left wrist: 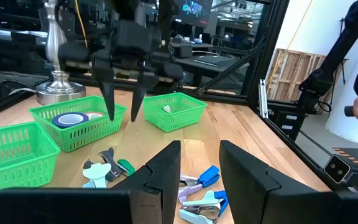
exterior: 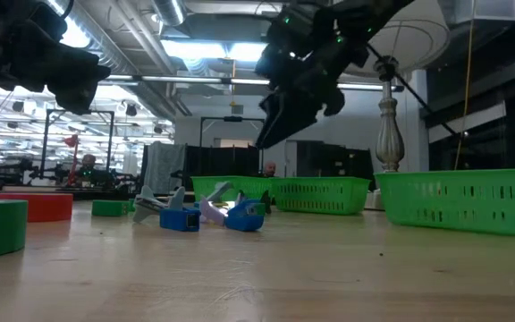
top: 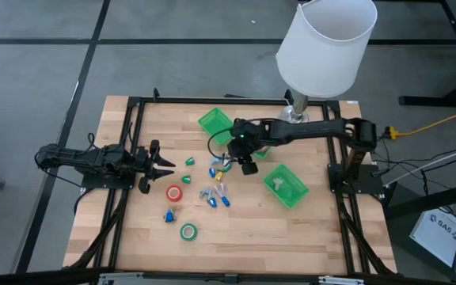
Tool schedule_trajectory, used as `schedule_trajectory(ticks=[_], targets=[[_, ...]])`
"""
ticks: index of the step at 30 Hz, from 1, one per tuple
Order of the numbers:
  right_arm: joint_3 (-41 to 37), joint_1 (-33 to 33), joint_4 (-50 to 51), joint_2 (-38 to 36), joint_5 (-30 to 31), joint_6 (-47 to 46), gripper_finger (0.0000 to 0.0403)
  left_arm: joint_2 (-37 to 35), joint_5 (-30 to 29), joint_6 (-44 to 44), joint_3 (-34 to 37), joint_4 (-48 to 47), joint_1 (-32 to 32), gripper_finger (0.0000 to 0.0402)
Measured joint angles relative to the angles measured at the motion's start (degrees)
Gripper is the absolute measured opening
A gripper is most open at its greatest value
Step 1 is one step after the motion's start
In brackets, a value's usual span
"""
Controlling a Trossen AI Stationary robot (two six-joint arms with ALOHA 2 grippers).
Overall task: Pick and place Stapler, Stapler remover, tape
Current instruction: Put the black staple remover into the bottom basket
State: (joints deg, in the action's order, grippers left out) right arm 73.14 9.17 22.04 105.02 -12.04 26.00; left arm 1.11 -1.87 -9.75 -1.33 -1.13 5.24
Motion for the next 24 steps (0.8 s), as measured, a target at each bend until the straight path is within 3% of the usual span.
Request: schedule_trajectory(ticks=[24], targets=[[0.0, 0.0, -9.8, 3.7, 1.5, 0.0, 0.0148, 0.0, 0.0, 0.0, 0.0, 0.0, 0.0, 0.0107]])
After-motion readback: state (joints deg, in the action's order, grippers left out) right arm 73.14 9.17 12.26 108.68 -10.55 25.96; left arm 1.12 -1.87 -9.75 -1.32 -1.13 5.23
